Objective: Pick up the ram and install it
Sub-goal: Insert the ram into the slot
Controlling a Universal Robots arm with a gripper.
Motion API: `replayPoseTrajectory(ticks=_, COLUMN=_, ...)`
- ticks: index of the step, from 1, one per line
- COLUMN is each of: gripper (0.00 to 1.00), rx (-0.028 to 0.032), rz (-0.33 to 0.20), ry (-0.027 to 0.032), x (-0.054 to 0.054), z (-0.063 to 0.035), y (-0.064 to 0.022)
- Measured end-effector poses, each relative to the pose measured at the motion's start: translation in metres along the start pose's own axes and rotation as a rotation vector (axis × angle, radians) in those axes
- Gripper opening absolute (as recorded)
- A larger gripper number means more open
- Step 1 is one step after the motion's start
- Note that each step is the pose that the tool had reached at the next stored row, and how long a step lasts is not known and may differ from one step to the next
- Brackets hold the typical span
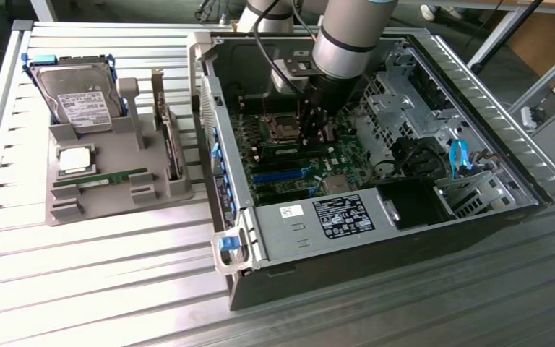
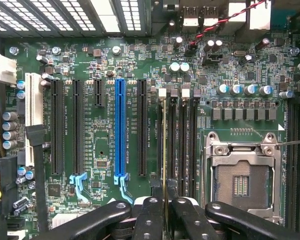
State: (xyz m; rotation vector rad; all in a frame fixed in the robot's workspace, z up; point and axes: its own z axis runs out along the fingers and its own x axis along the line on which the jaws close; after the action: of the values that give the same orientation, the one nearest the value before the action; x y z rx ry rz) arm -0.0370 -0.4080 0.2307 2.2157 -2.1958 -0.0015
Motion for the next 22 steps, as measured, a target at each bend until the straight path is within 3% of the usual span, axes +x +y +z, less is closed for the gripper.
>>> replayPoseTrajectory(ticks=10, gripper=0.12, rx=0.0001, rz=-0.011, ry=-0.0009, x=0.0, z=-0.0002, y=0.0)
replayPoseTrajectory(ticks=12, gripper=0.12, rx=0.0006, rz=-0.045, ry=-0.0002, x=0.0001, z=-0.0002, y=0.0)
replayPoseTrajectory(ticks=22, gripper=0.12, rx=0.0006, rz=-0.045, ry=-0.0003, x=0.0, z=0.0017, y=0.0)
